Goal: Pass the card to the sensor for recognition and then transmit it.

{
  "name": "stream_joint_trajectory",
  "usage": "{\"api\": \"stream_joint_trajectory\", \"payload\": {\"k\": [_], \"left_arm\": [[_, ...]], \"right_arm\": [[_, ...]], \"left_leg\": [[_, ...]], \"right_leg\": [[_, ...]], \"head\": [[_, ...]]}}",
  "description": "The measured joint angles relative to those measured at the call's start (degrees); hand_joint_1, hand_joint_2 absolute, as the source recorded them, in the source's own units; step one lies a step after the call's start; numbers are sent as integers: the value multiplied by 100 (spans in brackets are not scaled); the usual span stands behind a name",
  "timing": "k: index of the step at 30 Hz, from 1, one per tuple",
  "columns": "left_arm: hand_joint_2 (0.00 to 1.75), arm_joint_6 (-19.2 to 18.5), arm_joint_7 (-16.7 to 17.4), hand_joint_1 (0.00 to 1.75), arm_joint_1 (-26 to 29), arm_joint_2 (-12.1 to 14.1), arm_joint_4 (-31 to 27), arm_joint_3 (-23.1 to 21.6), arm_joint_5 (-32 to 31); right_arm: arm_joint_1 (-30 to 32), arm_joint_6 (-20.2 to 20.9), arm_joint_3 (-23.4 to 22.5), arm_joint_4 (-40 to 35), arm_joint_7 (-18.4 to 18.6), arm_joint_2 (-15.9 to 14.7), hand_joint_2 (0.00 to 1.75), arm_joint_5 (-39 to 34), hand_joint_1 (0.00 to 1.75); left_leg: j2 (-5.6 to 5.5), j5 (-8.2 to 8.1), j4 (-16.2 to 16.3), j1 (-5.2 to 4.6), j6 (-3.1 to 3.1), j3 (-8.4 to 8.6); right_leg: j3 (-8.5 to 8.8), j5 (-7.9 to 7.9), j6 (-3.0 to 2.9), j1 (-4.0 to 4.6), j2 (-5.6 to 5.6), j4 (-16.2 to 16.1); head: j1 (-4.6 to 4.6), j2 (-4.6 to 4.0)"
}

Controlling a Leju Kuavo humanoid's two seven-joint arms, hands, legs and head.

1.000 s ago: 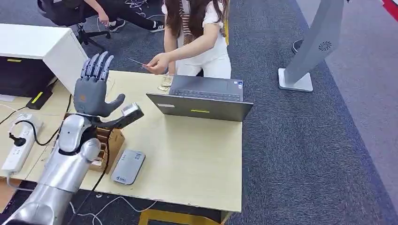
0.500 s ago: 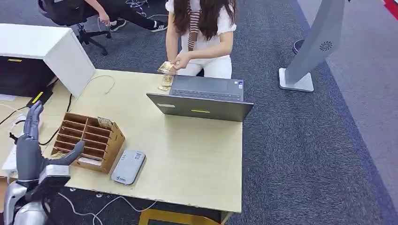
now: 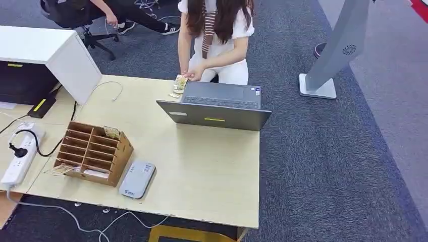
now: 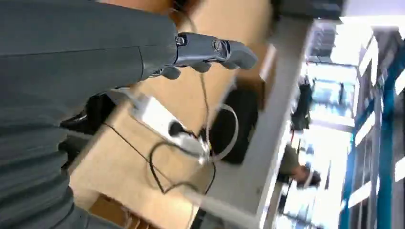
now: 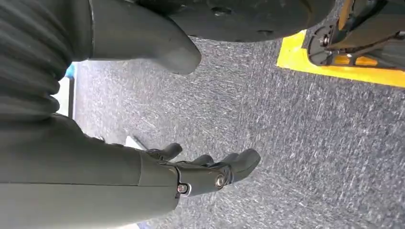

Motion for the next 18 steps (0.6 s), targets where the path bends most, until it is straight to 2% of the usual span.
{"api": "stream_joint_trajectory", "payload": {"k": [2,4,8,12,13,18], "left_arm": [[175,194,144,0,-125,-113,655,513,490],[175,439,126,0,-179,-232,1296,887,560],[175,1037,-247,0,-227,-446,2471,1214,-44],[175,1747,-547,0,-252,-524,3626,1231,-830],[0,1837,-595,0,-259,-531,3935,1231,-908],[0,2266,-273,0,-342,-540,5324,1218,-1380]], "right_arm": [[-7,-4,0,0,46,2,175,24,0],[-13,-9,0,0,52,9,175,61,0],[-22,-31,0,-2,103,15,175,70,0],[-36,-24,7,-2,197,17,175,87,0],[-39,-15,17,-2,214,17,175,107,0],[-65,15,81,-2,286,17,175,208,0]], "left_leg": [[-8,0,0,1,0,2],[-15,0,0,-1,1,1],[-19,0,1,-4,2,-1],[-19,-2,2,-7,5,2],[-18,-1,3,-6,5,2],[-18,0,3,-5,7,4]], "right_leg": [[3,-1,-1,0,-8,0],[4,-2,-1,0,-16,-1],[6,-1,0,-1,-21,-4],[7,0,1,-3,-25,-6],[7,0,1,-2,-25,-6],[7,1,1,-2,-25,-6]], "head": [[2,0],[2,0],[4,0],[7,0],[4,0],[7,0]]}}
